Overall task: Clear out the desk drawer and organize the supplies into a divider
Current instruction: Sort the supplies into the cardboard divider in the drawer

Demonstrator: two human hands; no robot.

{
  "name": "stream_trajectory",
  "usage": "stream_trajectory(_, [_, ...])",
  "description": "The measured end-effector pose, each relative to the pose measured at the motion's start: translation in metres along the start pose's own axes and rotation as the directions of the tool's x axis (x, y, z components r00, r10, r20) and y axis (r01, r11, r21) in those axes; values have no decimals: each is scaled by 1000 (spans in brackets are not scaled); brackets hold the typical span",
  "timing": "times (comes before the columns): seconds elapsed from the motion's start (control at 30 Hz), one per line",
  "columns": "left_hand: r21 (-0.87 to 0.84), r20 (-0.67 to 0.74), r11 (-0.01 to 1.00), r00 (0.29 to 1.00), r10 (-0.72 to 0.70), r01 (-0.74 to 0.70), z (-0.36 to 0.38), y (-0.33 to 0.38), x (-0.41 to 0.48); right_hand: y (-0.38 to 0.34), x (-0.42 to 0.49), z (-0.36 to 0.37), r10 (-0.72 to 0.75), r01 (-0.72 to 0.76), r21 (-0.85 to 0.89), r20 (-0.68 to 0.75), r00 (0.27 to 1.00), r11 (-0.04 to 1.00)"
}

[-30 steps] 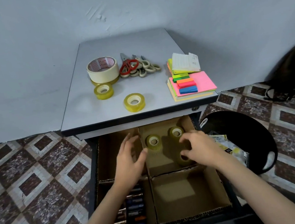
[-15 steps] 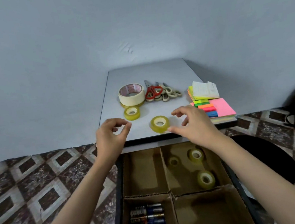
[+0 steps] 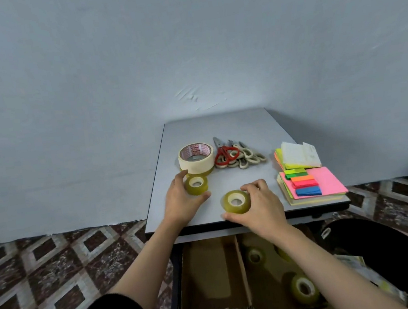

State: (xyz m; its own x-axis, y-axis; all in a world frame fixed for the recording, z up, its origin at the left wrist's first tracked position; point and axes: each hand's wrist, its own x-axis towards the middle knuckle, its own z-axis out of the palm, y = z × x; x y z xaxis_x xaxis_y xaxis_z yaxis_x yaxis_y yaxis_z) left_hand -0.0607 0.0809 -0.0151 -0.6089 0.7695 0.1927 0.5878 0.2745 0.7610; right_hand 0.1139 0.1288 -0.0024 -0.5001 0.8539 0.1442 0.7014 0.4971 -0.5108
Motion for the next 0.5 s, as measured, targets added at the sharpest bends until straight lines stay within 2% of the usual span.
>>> stream_trajectory(0.27, [31,-98,999,994,-37,40,11,-5,5,0,0,0,18,-18,11,-22,1000,1000])
stream_trajectory(0.4, [49,-94,997,994,-54,59,6,-2,-6,8,-13,-9,-5,13,162,-52,999,987])
stream_trajectory(0.5, [82,-68,997,998,4,1,-1,2,-31,22,-36,-21,-27,55,269,-107,994,962])
